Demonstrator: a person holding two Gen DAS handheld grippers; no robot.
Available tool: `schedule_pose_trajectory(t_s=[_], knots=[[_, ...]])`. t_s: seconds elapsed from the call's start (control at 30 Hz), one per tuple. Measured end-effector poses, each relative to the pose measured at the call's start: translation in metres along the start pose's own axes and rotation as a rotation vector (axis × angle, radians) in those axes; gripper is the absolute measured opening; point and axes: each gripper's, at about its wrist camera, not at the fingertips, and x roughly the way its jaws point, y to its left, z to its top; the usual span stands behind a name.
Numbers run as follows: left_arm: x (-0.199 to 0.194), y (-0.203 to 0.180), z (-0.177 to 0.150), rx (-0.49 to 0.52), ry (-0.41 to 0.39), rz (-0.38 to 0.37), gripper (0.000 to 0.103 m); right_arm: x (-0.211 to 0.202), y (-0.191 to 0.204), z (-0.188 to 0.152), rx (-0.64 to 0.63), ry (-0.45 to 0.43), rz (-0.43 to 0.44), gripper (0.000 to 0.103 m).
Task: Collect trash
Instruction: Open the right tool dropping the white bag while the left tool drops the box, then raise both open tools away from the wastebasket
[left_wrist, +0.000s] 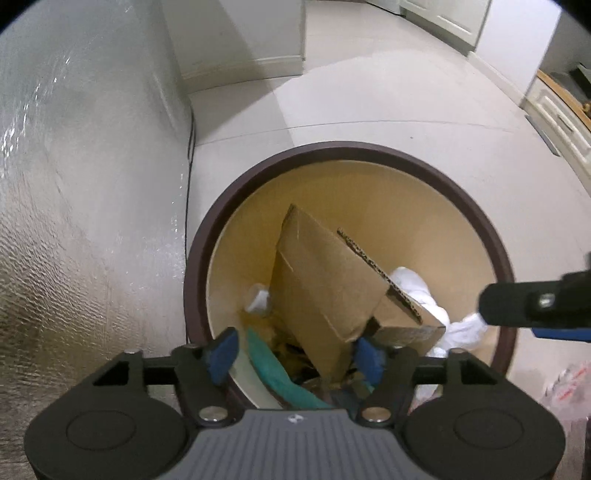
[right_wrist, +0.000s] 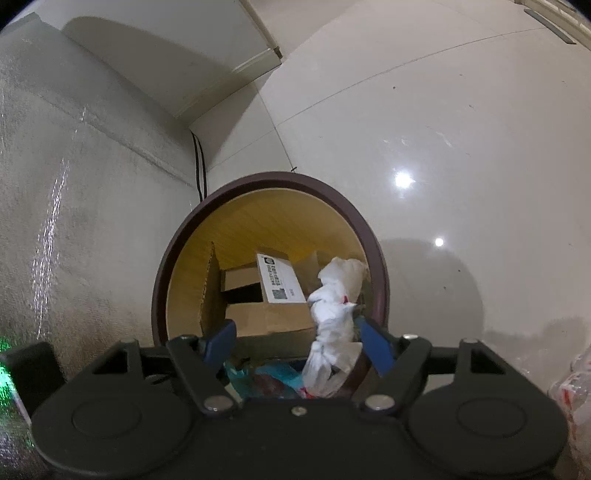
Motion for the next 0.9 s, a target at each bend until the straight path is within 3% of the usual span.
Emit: schedule_pose_trajectory(t_s=[0.17, 0.37, 0.6, 0.67, 0.8, 0.9], knots=[[-0.020, -0.006, -0.008, 0.004, -0.002, 0.020, 0.095, -0.010, -0.002, -0.005, -0.030, -0.001, -0.007, 0.075], [-0.045, -0.004, -0.014, -0.039, 0.011, 0.026, 0.103, -0.028, 0.002, -0.005, -0.070, -0.040, -0.016, 0.076], [-0.076, 0.001, -0.014, -0.080, 0.005, 0.008, 0.103, -0.043, 0.001, -0.006, -0.089, -0.073, -0.038, 0.081], [-0.082, 0.001, -0.014, -0.081, -0.001, 0.026, 0.103, -0.047, 0.000, -0.005, -0.082, -0.083, -0.044, 0.087], [-0.079, -0.001, -0.007, -0.073, -0.001, 0.056, 0.103, -0.050, -0.001, -0.006, -0.069, -0.096, -0.038, 0.088], [-0.083, -0.003, -0.010, -0.077, 0.012, 0.039, 0.103, -0.053, 0.000, -0.008, -0.084, -0.098, -0.045, 0.088]])
